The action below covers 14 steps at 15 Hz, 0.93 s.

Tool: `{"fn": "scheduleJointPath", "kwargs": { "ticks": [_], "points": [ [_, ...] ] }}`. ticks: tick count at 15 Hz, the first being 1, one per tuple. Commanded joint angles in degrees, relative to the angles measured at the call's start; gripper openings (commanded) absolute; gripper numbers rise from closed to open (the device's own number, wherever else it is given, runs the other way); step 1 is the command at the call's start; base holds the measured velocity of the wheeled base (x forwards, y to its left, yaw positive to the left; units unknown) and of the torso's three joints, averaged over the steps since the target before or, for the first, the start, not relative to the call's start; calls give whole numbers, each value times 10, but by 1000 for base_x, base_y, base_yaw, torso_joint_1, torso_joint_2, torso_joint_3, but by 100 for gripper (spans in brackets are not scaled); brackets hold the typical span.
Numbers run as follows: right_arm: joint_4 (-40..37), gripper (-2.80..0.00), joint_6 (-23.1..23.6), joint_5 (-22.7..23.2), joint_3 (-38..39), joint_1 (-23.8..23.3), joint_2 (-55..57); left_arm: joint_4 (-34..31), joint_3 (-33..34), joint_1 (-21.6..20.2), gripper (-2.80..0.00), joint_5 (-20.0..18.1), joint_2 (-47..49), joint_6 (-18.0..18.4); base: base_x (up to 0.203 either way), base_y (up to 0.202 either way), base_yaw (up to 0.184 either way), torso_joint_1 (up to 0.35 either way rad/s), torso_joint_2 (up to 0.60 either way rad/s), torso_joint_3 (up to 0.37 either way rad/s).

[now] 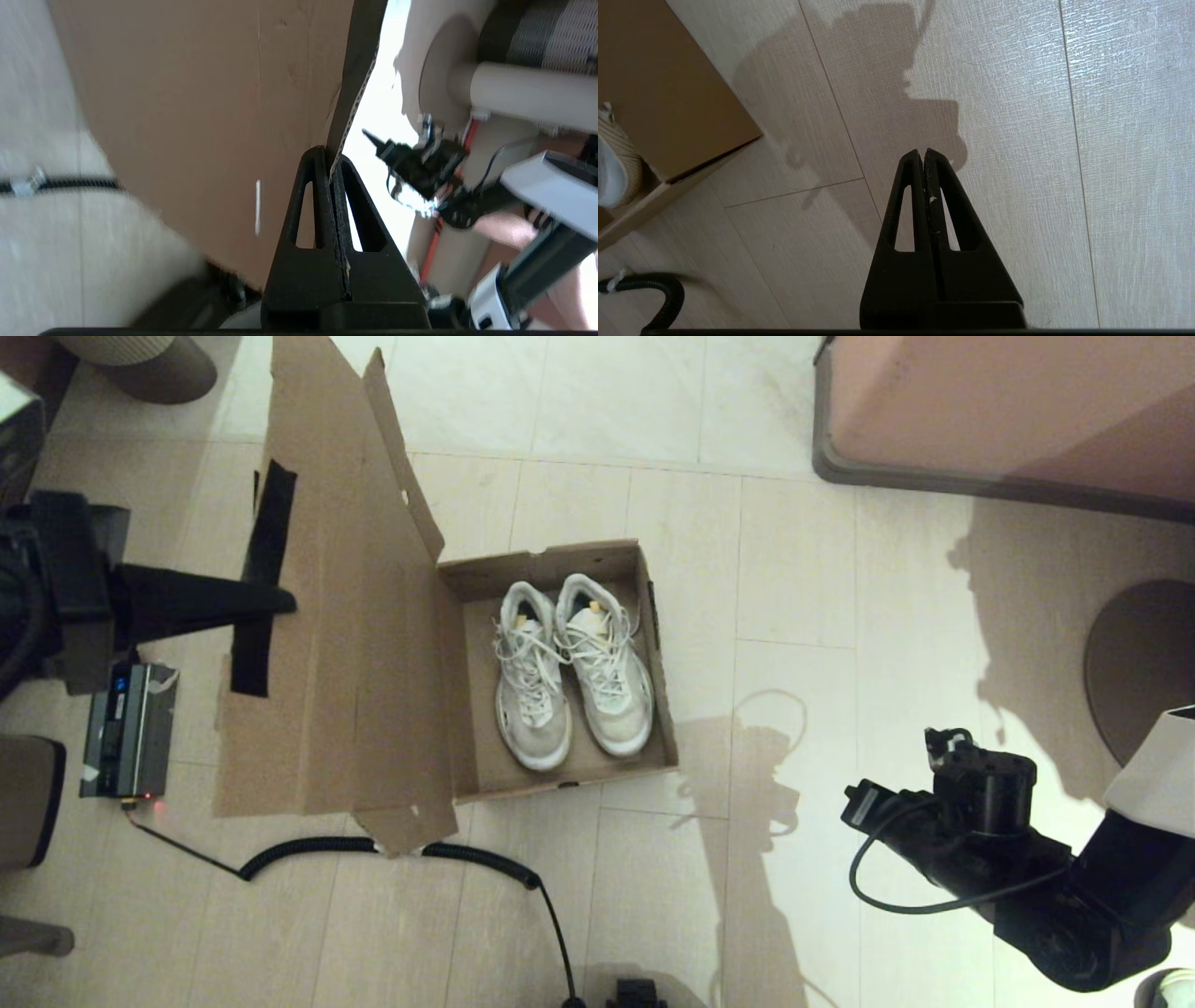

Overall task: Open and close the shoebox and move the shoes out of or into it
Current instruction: Close the shoe box

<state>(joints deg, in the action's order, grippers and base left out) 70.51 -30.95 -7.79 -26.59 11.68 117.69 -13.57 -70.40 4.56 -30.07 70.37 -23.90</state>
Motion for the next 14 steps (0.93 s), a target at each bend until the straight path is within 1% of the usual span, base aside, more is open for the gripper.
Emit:
{"fn": "scheduleJointPath", "kwargs": {
  "ticks": [1, 3, 5, 6, 7, 11, 14],
  "points": [
    [4, -280, -2, 0, 2, 0, -3, 10, 37, 9, -280, -2, -3, 1, 0, 0, 0, 0, 0, 0],
    [4, -280, -2, 0, 3, -1, -3, 39, 54, 10, -280, -2, 1, 4, 0, 0, 0, 0, 0, 0],
    [4, -280, -3, 1, 5, -1, -1, 43, 52, 19, -280, 4, 3, 5, 0, 0, 0, 0, 0, 0],
    [4, -280, -3, 1, 6, 0, 2, 43, 52, 24, -18, 4, 3, 5, 0, 0, 0, 0, 0, 0],
    [4, -280, -3, 1, 12, 0, 2, 43, 53, 31, 0, 5, 3, 4, 0, 0, 0, 0, 0, 0],
    [5, -280, -3, 1, 23, -1, 1, 44, 52, 44, 0, 5, 7, 3, 0, 0, 0, 0, 0, 0],
    [5, -280, -4, 0, 31, -1, 1, 52, 59, 52, 0, 4, 31, -1, 0, 0, 0, 0, 0, 0]
  ]
}}
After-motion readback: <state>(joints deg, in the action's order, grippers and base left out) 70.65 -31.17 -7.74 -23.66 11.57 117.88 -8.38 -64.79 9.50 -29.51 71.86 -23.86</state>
